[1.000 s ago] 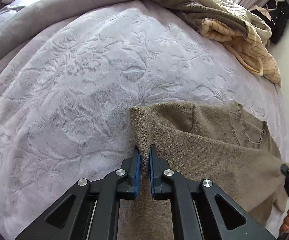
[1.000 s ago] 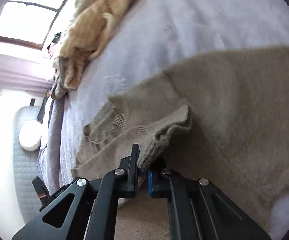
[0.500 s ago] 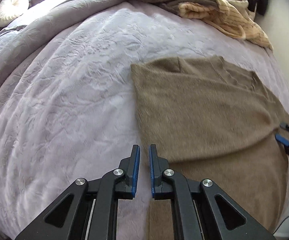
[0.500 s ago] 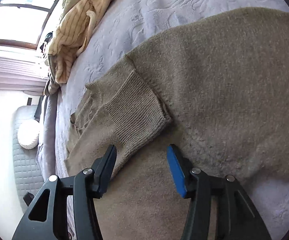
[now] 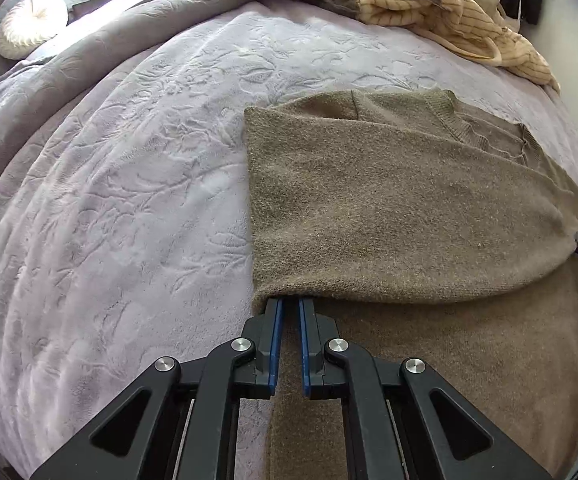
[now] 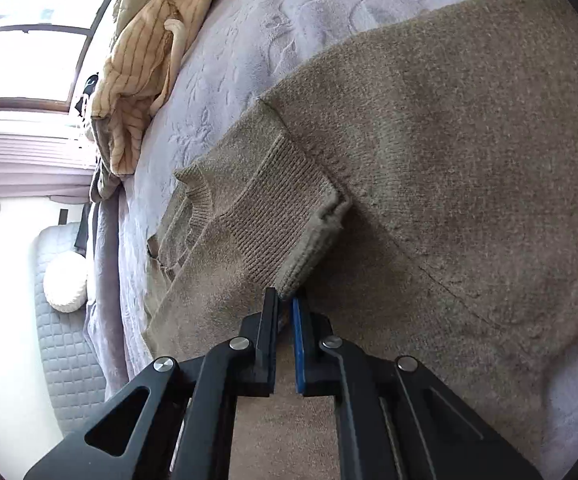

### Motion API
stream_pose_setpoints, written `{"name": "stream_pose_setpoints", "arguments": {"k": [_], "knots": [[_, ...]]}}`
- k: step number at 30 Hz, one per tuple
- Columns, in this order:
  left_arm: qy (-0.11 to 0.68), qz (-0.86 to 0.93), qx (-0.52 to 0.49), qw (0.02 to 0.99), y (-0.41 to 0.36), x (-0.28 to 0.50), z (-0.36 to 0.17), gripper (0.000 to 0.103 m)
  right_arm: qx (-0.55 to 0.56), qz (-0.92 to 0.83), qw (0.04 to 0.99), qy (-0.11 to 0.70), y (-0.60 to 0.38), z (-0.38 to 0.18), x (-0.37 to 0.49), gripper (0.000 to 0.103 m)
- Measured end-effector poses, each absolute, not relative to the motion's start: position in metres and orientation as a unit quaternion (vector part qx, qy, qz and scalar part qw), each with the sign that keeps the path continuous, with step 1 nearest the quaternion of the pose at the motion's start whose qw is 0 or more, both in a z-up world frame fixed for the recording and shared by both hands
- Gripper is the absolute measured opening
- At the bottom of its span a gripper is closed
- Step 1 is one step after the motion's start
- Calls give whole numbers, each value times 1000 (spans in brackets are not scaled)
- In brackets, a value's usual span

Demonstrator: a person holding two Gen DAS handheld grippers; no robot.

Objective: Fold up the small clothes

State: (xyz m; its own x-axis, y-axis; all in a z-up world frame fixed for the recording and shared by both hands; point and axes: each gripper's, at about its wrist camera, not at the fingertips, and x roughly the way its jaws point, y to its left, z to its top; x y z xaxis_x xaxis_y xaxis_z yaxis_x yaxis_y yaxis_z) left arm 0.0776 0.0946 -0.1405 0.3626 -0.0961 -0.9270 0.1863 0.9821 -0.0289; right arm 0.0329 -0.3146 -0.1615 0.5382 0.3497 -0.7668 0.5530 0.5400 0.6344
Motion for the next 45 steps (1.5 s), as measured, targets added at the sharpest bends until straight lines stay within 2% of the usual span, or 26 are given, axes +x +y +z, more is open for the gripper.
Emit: {"name": "stream_pose_setpoints", "arguments": {"k": [3, 6, 9, 10, 15, 17, 18, 19, 21, 29, 30, 31, 32, 39, 45], "knots": [[562, -52, 56, 824, 105, 75, -146, 9, 457, -93, 733, 495, -317, -174, 25, 7], [582, -15, 24, 813, 132, 79, -153, 9, 477, -104, 722, 490, -325, -187, 13, 0], [586, -11, 10, 810, 149, 75, -145, 9, 475, -94, 721, 496, -326, -183, 5, 1], [586, -13, 13, 810, 144, 76, -142, 9, 471, -89, 721, 500, -324, -181, 3, 6], [589, -44, 24, 806, 130, 58, -122, 9, 456, -80, 716, 522, -311, -170, -17, 6], [596, -61, 24, 800, 121, 51, -116, 9, 455, -78, 713, 527, -305, -166, -27, 10], [599, -69, 24, 797, 112, 47, -113, 9, 456, -76, 712, 529, -302, -163, -32, 17], [602, -78, 25, 795, 106, 43, -111, 9, 456, -75, 712, 529, -300, -160, -37, 30], [605, -92, 33, 790, 91, 34, -105, 9, 455, -73, 712, 530, -297, -156, -47, 49], [619, -124, 51, 773, 36, 11, -90, 10, 461, -78, 707, 530, -298, -140, -92, 49], [620, -129, 54, 772, 29, 9, -88, 27, 462, -80, 708, 529, -300, -139, -97, 50], [621, -133, 56, 771, 23, 9, -86, 54, 462, -82, 708, 528, -302, -138, -102, 52], [620, -128, 59, 772, 18, 8, -84, 102, 463, -83, 708, 527, -304, -137, -107, 53], [609, -143, 93, 775, -18, 0, -80, 101, 472, -80, 710, 517, -315, -137, -121, 55], [637, -136, 87, 754, -26, 1, -90, 101, 494, -54, 725, 477, -327, -145, -63, 55]]}}
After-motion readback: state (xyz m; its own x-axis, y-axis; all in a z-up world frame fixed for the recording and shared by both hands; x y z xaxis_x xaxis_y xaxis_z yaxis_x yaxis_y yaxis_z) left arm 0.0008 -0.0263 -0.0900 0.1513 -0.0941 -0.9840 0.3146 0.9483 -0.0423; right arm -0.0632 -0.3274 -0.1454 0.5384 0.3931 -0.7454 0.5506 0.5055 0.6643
